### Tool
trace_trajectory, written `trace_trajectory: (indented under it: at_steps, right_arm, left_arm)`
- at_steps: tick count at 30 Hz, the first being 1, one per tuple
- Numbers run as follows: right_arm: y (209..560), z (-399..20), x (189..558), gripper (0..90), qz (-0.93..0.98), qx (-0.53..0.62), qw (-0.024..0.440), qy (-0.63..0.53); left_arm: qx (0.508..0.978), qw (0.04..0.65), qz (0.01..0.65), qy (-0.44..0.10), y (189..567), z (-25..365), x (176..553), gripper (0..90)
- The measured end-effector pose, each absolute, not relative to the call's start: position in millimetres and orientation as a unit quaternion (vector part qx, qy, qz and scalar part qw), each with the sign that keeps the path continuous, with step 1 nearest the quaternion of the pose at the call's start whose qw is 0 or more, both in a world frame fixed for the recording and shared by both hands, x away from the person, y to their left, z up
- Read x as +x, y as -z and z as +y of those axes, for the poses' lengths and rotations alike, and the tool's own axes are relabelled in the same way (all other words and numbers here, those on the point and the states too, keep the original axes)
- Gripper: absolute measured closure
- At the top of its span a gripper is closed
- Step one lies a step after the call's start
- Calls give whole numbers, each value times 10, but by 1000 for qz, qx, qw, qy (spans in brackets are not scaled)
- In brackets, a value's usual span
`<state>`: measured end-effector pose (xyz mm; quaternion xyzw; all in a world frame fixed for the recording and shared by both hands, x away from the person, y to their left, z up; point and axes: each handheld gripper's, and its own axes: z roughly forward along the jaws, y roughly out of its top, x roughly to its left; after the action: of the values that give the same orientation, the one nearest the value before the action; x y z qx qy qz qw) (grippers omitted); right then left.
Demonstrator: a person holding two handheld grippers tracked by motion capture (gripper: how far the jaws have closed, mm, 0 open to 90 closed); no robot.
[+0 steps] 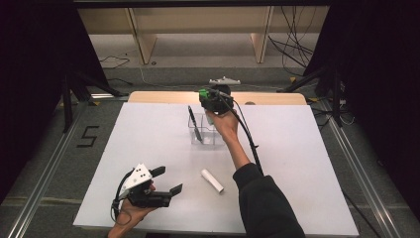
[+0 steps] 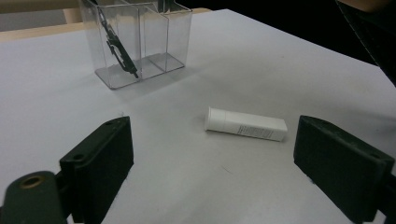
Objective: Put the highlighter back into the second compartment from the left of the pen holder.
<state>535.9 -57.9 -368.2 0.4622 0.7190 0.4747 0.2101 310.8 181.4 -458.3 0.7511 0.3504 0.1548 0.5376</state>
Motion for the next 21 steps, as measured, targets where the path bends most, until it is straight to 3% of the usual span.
trace_trajectory:
  at_steps: [21]
  right_arm:
    - [3853, -451, 5419, 673, 723, 465, 219, -462]
  left_arm:
    - [749, 540, 353, -154, 4581, 1818, 3107, 118]
